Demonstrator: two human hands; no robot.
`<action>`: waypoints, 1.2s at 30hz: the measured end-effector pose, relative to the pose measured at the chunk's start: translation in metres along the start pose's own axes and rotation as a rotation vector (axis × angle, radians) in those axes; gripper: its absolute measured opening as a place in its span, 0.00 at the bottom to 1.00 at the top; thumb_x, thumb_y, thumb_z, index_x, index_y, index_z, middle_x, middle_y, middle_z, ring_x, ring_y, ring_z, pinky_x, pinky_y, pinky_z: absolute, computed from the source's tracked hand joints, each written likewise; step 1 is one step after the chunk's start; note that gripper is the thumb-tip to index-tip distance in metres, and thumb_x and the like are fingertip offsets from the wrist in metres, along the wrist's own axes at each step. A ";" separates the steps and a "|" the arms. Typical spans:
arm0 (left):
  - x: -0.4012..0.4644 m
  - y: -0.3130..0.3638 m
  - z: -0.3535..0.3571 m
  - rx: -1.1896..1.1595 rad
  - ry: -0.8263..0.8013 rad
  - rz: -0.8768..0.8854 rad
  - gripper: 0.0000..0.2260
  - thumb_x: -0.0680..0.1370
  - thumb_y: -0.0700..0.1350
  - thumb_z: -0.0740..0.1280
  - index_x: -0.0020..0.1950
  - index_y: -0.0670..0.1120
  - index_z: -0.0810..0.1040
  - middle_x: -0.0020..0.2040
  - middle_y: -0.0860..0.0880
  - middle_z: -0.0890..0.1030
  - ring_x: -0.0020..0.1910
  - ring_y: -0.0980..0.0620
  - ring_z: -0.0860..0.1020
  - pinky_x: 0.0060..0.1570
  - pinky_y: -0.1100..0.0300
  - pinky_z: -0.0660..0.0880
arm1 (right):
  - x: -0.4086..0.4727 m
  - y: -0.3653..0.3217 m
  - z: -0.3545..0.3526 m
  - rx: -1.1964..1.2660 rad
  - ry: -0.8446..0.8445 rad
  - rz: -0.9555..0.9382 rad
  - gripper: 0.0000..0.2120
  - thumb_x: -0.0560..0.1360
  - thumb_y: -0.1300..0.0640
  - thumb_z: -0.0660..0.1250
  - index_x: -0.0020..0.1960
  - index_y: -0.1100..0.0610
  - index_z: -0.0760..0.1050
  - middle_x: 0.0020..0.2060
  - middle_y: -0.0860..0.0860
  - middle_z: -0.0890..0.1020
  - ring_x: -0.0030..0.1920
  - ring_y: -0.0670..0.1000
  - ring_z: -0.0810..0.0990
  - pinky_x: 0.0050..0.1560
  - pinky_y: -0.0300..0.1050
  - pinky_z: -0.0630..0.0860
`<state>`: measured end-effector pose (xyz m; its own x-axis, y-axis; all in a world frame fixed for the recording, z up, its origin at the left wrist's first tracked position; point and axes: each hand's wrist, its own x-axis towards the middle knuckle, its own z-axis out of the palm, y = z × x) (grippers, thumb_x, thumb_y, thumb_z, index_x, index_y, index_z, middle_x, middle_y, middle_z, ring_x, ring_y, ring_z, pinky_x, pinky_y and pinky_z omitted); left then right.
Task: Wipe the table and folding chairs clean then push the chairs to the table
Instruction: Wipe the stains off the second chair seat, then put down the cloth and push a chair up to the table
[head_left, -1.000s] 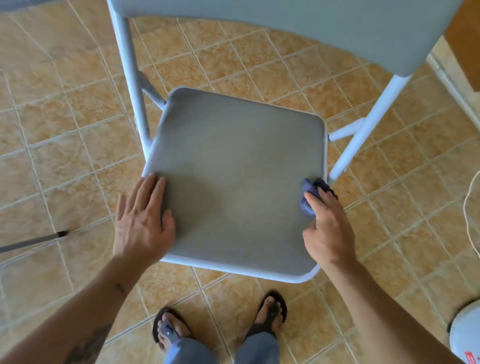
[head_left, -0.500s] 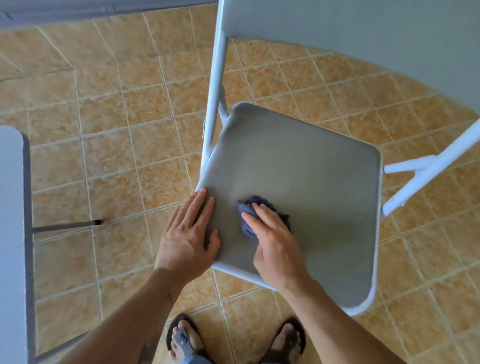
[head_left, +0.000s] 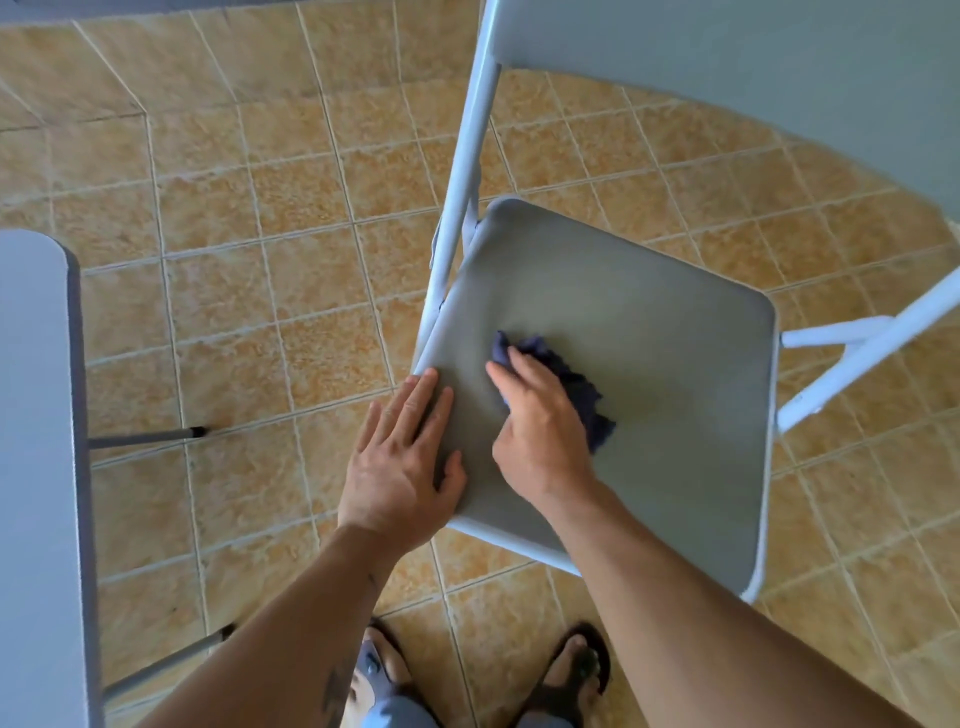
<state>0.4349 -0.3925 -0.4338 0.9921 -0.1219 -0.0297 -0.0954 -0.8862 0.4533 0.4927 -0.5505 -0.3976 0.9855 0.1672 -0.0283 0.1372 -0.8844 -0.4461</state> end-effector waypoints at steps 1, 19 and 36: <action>-0.003 -0.001 0.001 0.019 -0.019 -0.014 0.29 0.76 0.53 0.60 0.76 0.44 0.69 0.79 0.45 0.64 0.78 0.46 0.62 0.71 0.38 0.66 | -0.013 -0.005 0.002 0.024 -0.049 -0.023 0.26 0.68 0.70 0.61 0.65 0.60 0.76 0.67 0.57 0.74 0.69 0.56 0.70 0.70 0.41 0.61; -0.043 0.054 -0.089 -0.192 -0.190 -0.262 0.19 0.79 0.43 0.62 0.71 0.48 0.73 0.68 0.50 0.75 0.65 0.47 0.74 0.58 0.52 0.75 | -0.097 -0.023 -0.086 0.133 -0.281 0.054 0.26 0.71 0.72 0.57 0.65 0.54 0.74 0.65 0.43 0.75 0.60 0.52 0.77 0.53 0.52 0.78; -0.230 -0.067 -0.259 -0.342 0.297 -0.684 0.17 0.77 0.36 0.62 0.64 0.48 0.78 0.60 0.52 0.79 0.53 0.55 0.78 0.52 0.62 0.71 | -0.173 -0.311 -0.031 0.506 -0.545 -0.082 0.26 0.76 0.58 0.58 0.74 0.49 0.63 0.69 0.49 0.66 0.68 0.53 0.69 0.66 0.48 0.70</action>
<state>0.2341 -0.1891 -0.2267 0.8068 0.5618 -0.1828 0.5210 -0.5306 0.6687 0.2824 -0.3183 -0.2260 0.7670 0.5325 -0.3578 0.0161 -0.5736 -0.8190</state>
